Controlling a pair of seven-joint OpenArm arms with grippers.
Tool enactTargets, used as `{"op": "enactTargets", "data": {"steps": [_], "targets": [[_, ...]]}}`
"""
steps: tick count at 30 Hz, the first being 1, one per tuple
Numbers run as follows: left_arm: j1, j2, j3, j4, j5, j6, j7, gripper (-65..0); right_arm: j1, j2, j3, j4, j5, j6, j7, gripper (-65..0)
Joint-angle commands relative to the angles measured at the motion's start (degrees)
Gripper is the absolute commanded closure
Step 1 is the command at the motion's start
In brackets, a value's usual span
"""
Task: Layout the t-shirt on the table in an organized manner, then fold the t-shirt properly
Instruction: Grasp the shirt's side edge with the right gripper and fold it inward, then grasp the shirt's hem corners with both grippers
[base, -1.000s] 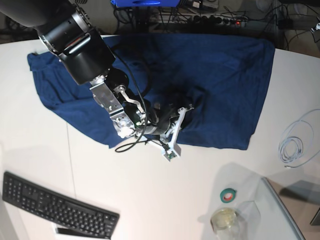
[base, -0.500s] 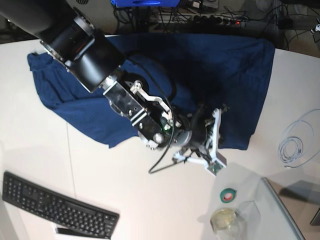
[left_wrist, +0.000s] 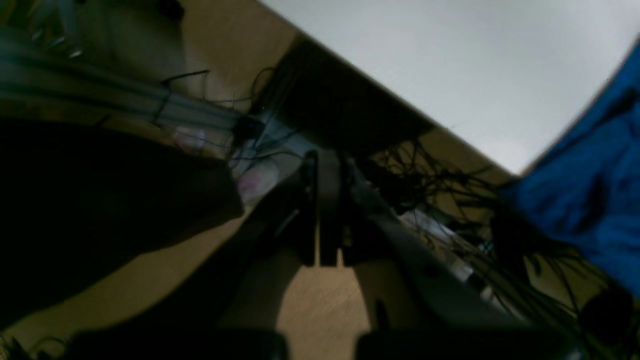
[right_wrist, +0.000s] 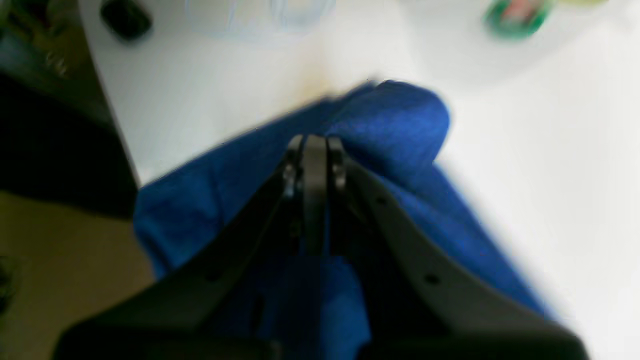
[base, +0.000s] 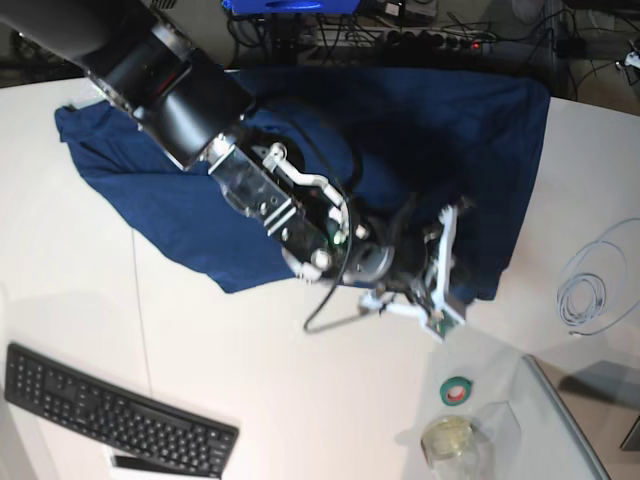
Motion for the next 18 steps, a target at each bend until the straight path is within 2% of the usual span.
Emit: {"op": "enactTargets", "data": {"steps": [1,6,7,8,10,13,14,18], "targets": [[0.5,-1.1,0.1,0.8,-0.5,-0.1,-0.8,0.0,0.3,-0.8,0.1,-0.1,0.5,0.1,1.6,-0.2],[0.3,-0.8,3.5,0.8,-0.5,-0.1,-0.8,0.0,-4.3,-0.5,0.1,-5.6,0.5,0.5,5.2,-0.5],[-0.2,-0.8,4.5,0.8,-0.5,-0.1,-0.8,0.0,-4.5,-0.5,0.1,-6.1,0.5,0.5,5.2,-2.4],[-0.5,-0.8,5.0,0.9,-0.5,-0.1,-0.8,0.0,-4.6,-0.5,0.1,-6.3,0.5,0.5,5.1,-5.6],[-0.9,-0.8,6.1,0.9,-0.5,-0.1,-0.8,0.0,-4.7,-0.4,0.0,-5.9,0.5,0.5,4.0,-17.4],[-1.9,-0.8,7.8,1.4,-0.5,-0.1,-0.8,0.0,-4.9,-0.2,0.0,-3.1,0.5,0.5,1.7,-31.2],[-2.3,-0.8,8.5,1.4,-0.5,-0.1,-0.8,0.0,-5.3,0.8,0.2,-1.5,0.3,0.5,1.2,-32.9],[-3.1,-0.8,11.5,2.9,-0.5,-0.1,-0.8,0.0,-6.9,6.3,1.0,6.1,0.3,0.0,1.4,-29.9]]}}
